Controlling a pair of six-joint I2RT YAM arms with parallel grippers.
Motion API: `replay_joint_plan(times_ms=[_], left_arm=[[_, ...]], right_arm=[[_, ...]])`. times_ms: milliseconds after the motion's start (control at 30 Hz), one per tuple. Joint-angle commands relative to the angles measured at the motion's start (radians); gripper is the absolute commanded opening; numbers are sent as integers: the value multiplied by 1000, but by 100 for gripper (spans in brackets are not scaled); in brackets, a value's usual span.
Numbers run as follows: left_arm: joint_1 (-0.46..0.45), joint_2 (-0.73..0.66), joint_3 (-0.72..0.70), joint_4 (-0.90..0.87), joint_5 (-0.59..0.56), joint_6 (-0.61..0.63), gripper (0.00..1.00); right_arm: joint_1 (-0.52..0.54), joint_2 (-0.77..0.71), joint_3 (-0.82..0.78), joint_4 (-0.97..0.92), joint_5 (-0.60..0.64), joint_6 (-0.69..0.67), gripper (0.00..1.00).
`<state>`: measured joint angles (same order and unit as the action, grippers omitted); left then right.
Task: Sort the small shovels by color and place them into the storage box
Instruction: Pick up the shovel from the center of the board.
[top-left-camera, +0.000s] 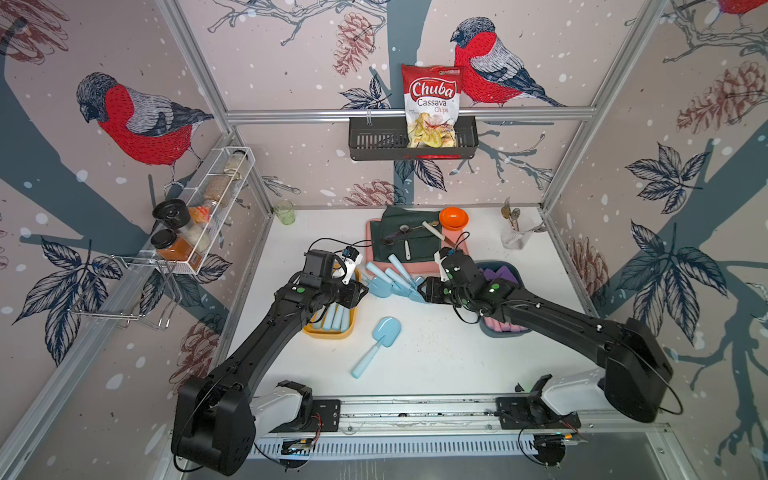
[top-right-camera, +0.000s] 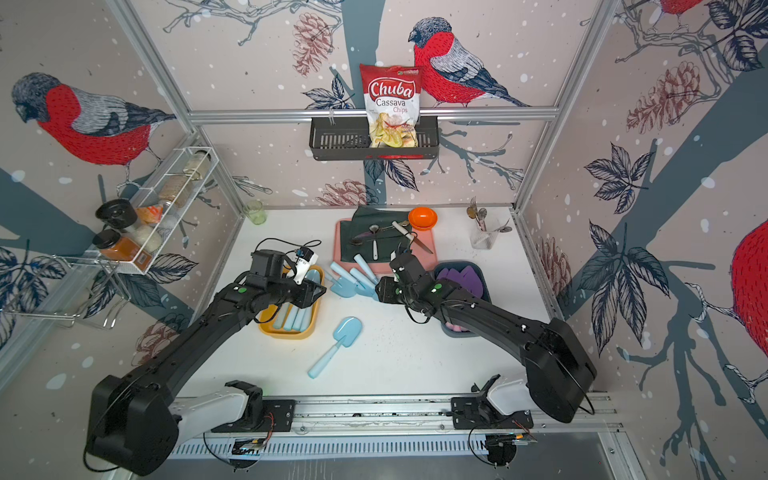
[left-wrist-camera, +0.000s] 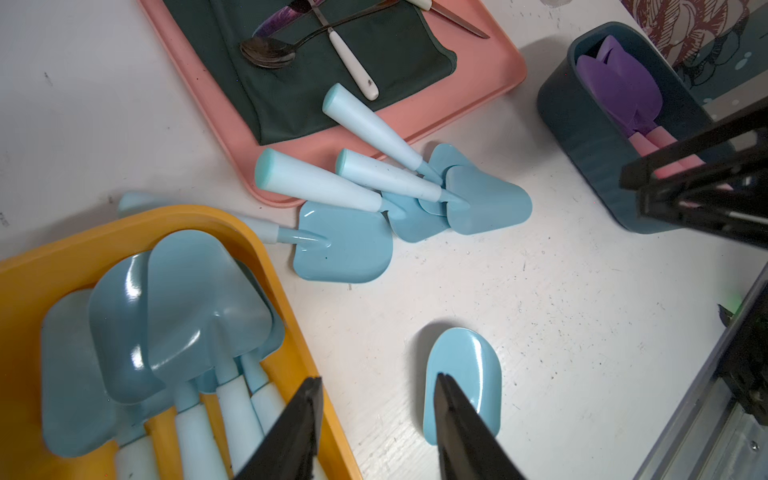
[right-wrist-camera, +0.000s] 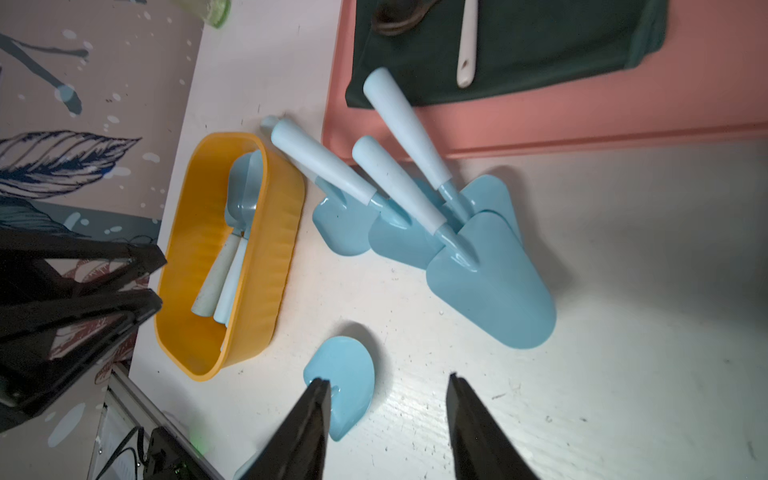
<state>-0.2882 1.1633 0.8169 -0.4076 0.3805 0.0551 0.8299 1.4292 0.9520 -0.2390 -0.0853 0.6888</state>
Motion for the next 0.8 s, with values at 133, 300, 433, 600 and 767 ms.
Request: replay_joint_plan(times_ms=[133, 300, 433, 600, 767], left_arm=[[-4, -30, -31, 16, -17, -11, 49], [-4, -41, -43, 30, -18, -18, 50], [-4, -51, -60, 48, -16, -24, 50], [-4, -66, -78, 65, -17, -33, 50], [-2, -68, -88, 73, -21, -38, 50]], right_arm=[[47, 124, -79, 182, -214, 79, 49], [64, 203, -144, 350, -304, 123, 48], [72, 263, -154, 403, -334, 133, 47], [73, 311, -151, 414, -315, 135, 45], [72, 359, -133, 456, -338, 141, 43]])
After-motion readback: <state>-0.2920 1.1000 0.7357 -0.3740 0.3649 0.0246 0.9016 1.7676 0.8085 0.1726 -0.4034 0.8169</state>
